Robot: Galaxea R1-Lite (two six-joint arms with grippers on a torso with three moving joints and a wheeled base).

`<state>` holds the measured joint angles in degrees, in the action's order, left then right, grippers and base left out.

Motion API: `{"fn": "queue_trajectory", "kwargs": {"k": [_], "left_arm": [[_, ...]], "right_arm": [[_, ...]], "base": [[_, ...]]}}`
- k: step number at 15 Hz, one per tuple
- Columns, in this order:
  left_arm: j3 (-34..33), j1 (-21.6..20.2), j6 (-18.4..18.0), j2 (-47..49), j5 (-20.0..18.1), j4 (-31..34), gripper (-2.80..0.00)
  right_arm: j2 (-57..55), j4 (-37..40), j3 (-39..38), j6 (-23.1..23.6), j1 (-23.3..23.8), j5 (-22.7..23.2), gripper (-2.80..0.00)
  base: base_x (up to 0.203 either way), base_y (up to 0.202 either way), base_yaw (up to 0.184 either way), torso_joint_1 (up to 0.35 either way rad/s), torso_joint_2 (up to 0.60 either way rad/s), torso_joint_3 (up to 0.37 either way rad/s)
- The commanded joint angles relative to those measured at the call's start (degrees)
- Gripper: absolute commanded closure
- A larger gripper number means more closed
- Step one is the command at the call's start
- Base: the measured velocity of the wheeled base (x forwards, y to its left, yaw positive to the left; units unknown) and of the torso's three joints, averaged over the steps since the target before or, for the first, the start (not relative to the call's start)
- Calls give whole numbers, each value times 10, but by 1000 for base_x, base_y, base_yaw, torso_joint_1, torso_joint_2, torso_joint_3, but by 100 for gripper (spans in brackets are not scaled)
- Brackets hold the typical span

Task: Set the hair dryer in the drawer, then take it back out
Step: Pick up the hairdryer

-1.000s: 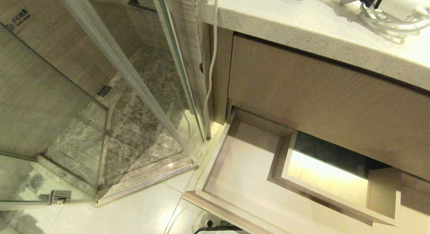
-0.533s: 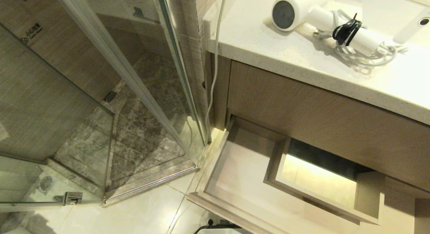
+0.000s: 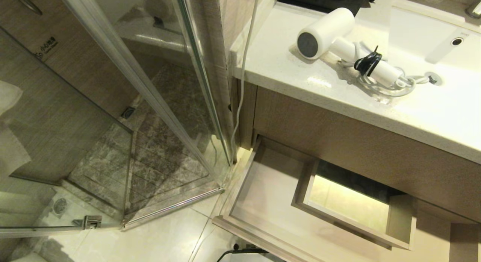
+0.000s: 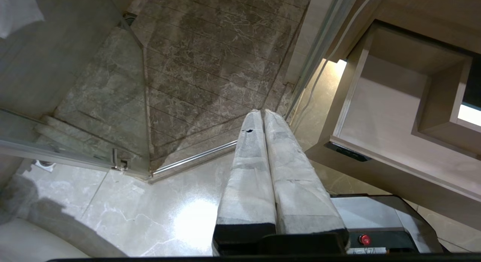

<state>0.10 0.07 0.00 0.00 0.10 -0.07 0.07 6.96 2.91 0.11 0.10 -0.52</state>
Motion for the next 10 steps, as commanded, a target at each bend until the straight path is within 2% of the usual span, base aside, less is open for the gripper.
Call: {"fn": "queue_trajectory", "kwargs": {"k": [1, 8, 10], "left_arm": [[0, 0, 0, 1, 0, 0, 0], [0, 0, 0, 1, 0, 0, 0], [0, 0, 0, 1, 0, 0, 0]], "right_arm": [[-1, 1, 0, 0, 0, 0, 0], [0, 1, 0, 2, 0, 3, 0], [-1, 2, 0, 1, 0, 4, 0]], "base": [[0, 0, 0, 168, -327, -161], [0, 0, 0, 162, -317, -150], [0, 0, 0, 18, -15, -15]]}}
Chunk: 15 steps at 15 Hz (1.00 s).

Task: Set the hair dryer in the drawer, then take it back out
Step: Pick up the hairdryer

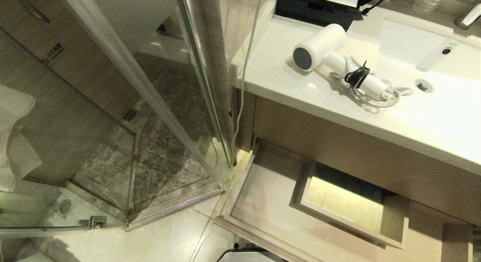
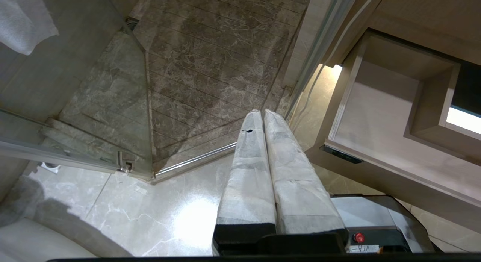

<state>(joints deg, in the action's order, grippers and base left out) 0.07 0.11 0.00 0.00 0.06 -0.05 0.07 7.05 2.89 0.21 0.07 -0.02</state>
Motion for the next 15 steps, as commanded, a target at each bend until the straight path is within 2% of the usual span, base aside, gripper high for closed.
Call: {"fn": "queue_trajectory", "kwargs": {"k": [1, 6, 15], "left_arm": [[0, 0, 0, 1, 1, 0, 0], [0, 0, 0, 1, 0, 0, 0], [0, 0, 0, 1, 0, 0, 0]], "right_arm": [[-1, 1, 0, -1, 0, -1, 0], [-1, -1, 0, 1, 0, 1, 0], [-1, 0, 0, 2, 0, 1, 0]], "base": [[0, 0, 0, 0, 0, 0], [0, 0, 0, 126, 0, 119], [0, 0, 0, 292, -76, 215]]}}
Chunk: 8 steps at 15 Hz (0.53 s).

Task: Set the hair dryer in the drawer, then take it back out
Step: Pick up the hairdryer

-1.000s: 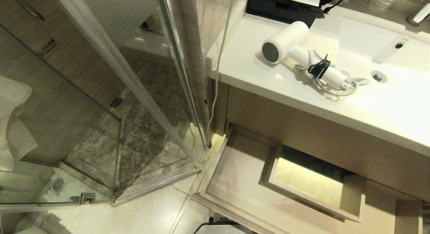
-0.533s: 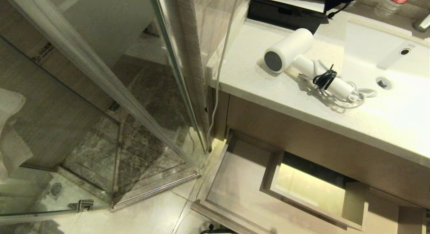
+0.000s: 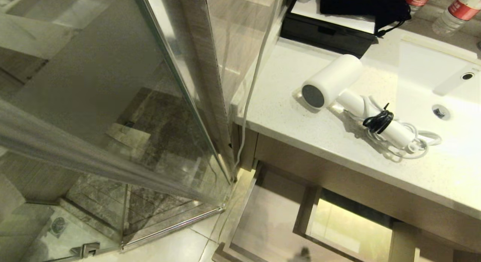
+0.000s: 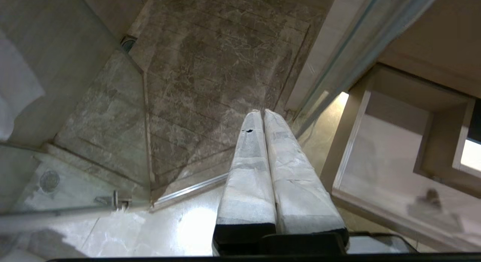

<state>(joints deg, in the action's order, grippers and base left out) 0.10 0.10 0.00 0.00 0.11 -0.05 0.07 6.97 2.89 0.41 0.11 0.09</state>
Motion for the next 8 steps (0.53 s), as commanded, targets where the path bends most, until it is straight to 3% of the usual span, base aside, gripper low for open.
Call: {"fn": "queue_trajectory", "kwargs": {"k": [1, 5, 8], "left_arm": [[0, 0, 0, 1, 0, 0, 0], [0, 0, 0, 1, 0, 0, 0], [0, 0, 0, 1, 0, 0, 0]], "right_arm": [[-1, 1, 0, 0, 0, 0, 0], [-1, 1, 0, -1, 0, 0, 0], [0, 0, 0, -7, 0, -2, 0]], "base": [[0, 0, 0, 319, -144, 165], [0, 0, 0, 338, -186, 154], [0, 0, 0, 156, -100, 61]]}}
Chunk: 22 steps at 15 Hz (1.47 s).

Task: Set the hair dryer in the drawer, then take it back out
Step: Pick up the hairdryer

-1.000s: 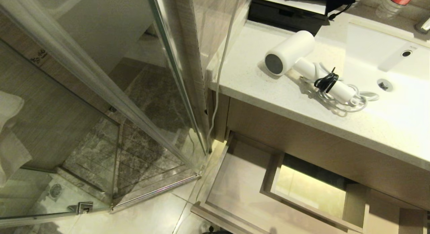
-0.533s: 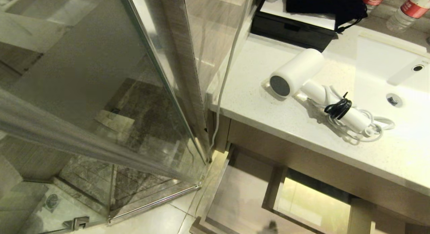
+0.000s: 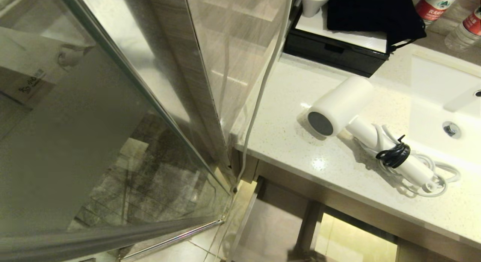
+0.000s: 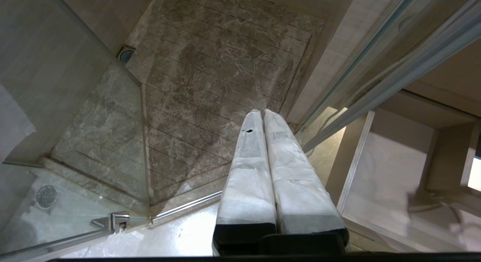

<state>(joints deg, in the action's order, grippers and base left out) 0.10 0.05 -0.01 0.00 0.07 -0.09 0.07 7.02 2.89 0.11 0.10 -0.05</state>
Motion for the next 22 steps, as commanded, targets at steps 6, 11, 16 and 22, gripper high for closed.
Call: {"fn": "queue_trajectory", "kwargs": {"k": [6, 11, 16, 22], "left_arm": [[0, 0, 0, 1, 0, 0, 0], [0, 1, 0, 1, 0, 0, 0], [0, 0, 0, 1, 0, 0, 0], [0, 0, 0, 1, 0, 0, 0]], "right_arm": [[-3, -9, 19, 19, 0, 4, 0], [-119, 102, 329, 18, 0, 53, 0], [-391, 379, 747, 23, -1, 79, 0], [-600, 536, 916, 36, -77, 120, 0]], "base": [[0, 0, 0, 10, -9, 9], [0, 0, 0, 0, 0, 0], [0, 0, 0, 0, 0, 0], [0, 0, 0, 0, 0, 0]]}}
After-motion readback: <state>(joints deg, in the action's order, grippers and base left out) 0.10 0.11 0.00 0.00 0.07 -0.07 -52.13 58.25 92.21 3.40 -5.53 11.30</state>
